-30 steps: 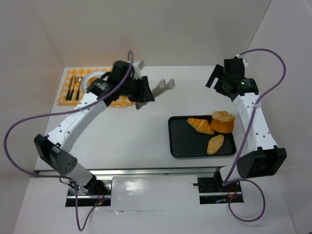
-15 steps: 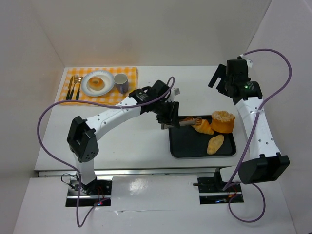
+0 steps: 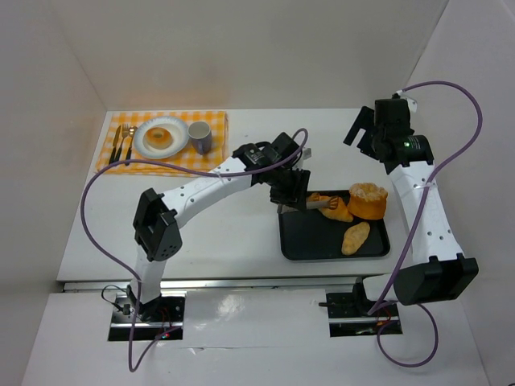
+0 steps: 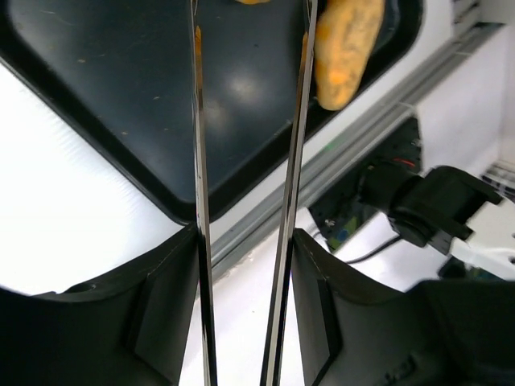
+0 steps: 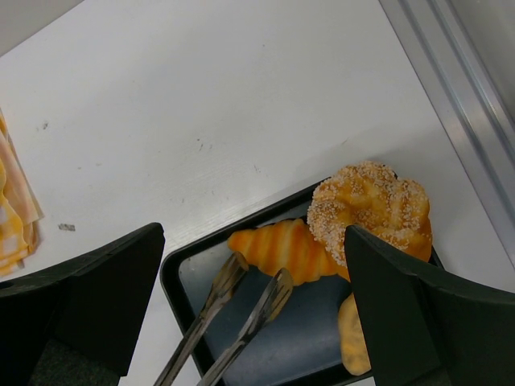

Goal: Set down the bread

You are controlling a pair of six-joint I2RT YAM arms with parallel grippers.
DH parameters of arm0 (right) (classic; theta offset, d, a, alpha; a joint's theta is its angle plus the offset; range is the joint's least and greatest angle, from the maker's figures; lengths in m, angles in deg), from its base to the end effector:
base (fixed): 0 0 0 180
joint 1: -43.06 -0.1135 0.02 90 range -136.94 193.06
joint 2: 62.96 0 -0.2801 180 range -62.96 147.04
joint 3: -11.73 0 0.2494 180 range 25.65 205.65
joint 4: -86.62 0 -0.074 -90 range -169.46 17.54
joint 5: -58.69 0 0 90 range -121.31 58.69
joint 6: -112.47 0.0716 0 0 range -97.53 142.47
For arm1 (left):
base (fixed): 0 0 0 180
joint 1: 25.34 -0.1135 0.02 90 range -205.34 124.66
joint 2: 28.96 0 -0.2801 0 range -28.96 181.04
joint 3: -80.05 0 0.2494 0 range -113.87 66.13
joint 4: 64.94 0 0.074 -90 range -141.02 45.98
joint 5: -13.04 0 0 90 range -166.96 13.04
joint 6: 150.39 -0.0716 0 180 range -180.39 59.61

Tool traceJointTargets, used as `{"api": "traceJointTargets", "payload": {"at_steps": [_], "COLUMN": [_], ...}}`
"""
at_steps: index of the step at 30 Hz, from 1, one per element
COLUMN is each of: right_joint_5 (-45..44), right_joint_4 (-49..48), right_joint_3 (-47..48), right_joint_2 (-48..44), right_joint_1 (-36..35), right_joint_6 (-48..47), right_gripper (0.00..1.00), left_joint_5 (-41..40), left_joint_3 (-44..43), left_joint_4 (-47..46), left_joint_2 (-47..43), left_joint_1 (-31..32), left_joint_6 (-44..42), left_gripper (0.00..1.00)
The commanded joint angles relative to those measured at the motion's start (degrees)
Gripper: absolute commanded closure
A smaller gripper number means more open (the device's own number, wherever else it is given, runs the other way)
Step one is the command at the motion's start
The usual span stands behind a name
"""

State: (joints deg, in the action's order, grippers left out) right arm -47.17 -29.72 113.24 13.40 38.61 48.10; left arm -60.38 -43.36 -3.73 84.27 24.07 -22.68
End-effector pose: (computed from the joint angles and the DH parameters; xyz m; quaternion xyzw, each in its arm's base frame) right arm 0.2921 0.0031 0.4027 0.2229 0.8659 -0.0084 0.4477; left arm 0.2875 -0.3669 0.3041 0.1429 0.9231 -0.3260 0.1455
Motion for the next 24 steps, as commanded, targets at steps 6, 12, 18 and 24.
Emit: {"api": "traceJointTargets", "payload": {"at_steps": [6, 12, 18, 24], "right_joint_5": [-0.1, -0.1, -0.1, 0.5], "right_joint_4": [-0.2, -0.2, -0.2, -0.7], "right_joint_3": [-0.4, -0.4, 0.1, 0.1], "right_joint_2": [-1.7, -1.7, -1.2, -0.7], "right_joint_1": [0.1, 0.1, 0.1, 0.1], "right_joint_6": [-0.4, -0.4, -0.4, -0.4], "right_gripper": [0.00, 0.00, 0.00, 0.00], "left_joint_5": [-6.7, -8.6, -9.7, -9.2], "left_joint_3": [-7.5, -11.9, -13.6, -15.3], "left_joint_4": [4.9, 6.8, 7.9, 10.5], "left_joint_2": [5.1, 9.3, 9.8, 7.9], "left_joint_1": [3.3, 4.4, 4.9, 4.9], "left_joint_6": [-1.6, -3.2, -3.8, -5.0], "left_gripper": [0.41, 0.50, 0.79, 1.00]}}
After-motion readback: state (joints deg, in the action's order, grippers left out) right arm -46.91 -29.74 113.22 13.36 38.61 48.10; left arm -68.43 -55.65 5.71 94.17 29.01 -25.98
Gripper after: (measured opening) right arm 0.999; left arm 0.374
